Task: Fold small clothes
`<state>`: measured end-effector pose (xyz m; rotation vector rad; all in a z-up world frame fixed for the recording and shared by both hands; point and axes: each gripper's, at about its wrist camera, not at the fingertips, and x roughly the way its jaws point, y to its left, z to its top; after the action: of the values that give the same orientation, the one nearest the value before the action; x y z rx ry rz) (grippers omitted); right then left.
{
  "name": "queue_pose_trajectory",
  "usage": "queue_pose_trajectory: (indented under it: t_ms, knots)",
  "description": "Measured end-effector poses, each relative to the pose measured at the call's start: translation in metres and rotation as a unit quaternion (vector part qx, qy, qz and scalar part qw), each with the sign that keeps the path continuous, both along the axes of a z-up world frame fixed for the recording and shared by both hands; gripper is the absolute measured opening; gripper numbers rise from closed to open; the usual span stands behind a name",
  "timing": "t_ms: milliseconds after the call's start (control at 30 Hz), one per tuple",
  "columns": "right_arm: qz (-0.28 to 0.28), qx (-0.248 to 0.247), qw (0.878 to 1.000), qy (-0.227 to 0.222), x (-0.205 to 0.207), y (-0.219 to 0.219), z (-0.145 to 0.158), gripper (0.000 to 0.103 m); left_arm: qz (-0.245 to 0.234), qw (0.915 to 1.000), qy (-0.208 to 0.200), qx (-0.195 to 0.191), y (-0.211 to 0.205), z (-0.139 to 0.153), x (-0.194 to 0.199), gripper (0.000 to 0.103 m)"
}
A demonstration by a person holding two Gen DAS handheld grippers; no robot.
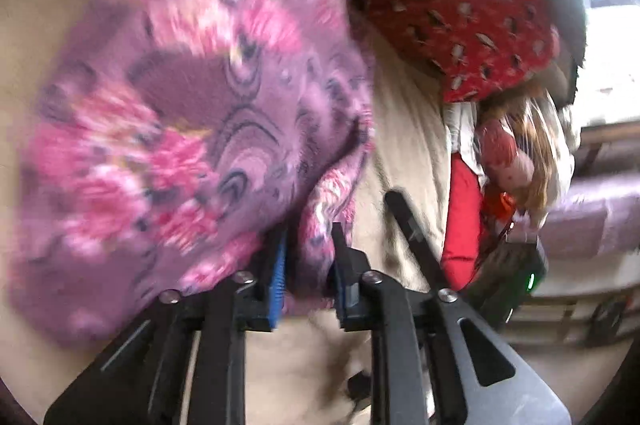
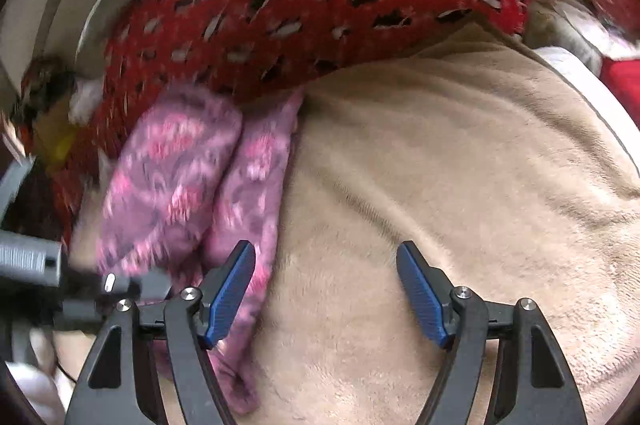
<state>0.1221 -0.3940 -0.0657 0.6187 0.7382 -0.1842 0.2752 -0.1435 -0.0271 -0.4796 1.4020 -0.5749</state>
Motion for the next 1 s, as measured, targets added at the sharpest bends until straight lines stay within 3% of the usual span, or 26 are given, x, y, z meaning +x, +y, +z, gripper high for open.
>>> queue_pose_trajectory:
  t_ms: [100,167,233,333,467,600,667,733,767,800,833,867,933,1000]
  knots:
    - [-0.001,0.071,0.997,-0.039,0.010,-0.009,0.010,0.077,0.003,0.9987,-0.051,0.000,0.022,0.029,-0.005,0.029]
    - [0.021,0.102,0.993,-0.049,0.025,-0.005,0.013,0.077,0.022,0.9957,-0.086,0.027,0.038,0.041,0.000,0.036]
    - [0.038,0.102,0.992,-0.056,0.042,0.003,0.017,0.077,0.047,0.9911,-0.106,0.066,0.052,0.043,0.011,0.039]
    - [0.072,0.123,0.989,-0.046,0.072,0.015,0.010,0.077,0.066,0.9884,-0.094,0.099,0.067,0.034,0.030,0.039]
    - [0.126,0.173,0.977,-0.023,0.104,0.032,-0.012,0.071,0.075,0.9892,-0.068,0.106,0.077,0.015,0.050,0.039]
    - [0.156,0.177,0.971,-0.039,0.114,0.045,-0.010,0.065,0.068,0.9883,-0.071,0.116,0.077,0.009,0.064,0.039]
    - [0.160,0.216,0.962,-0.054,0.112,0.045,-0.013,0.050,0.068,0.9878,-0.070,0.122,0.077,0.007,0.067,0.039]
    - [0.139,0.247,0.956,-0.078,0.106,0.036,-0.016,0.047,0.069,0.9878,-0.071,0.120,0.080,0.006,0.069,0.042]
    - [0.125,0.245,0.959,-0.060,0.108,0.036,-0.021,0.043,0.070,0.9879,-0.068,0.121,0.080,0.004,0.070,0.044]
    - [0.119,0.234,0.964,-0.032,0.113,0.038,-0.025,0.032,0.070,0.9882,-0.065,0.119,0.087,0.005,0.066,0.044]
    - [0.122,0.224,0.967,-0.013,0.117,0.041,-0.026,0.011,0.069,0.9883,-0.064,0.120,0.087,0.006,0.066,0.044]
    - [0.120,0.205,0.971,-0.018,0.115,0.042,-0.017,0.011,0.068,0.9874,-0.070,0.124,0.088,0.009,0.065,0.044]
    - [0.122,0.151,0.978,-0.078,0.099,0.044,0.021,0.009,0.067,0.9850,-0.088,0.133,0.089,0.015,0.062,0.044]
    - [0.122,0.061,0.984,-0.118,0.082,0.054,0.055,0.008,0.067,0.9800,-0.106,0.154,0.090,0.018,0.058,0.044]
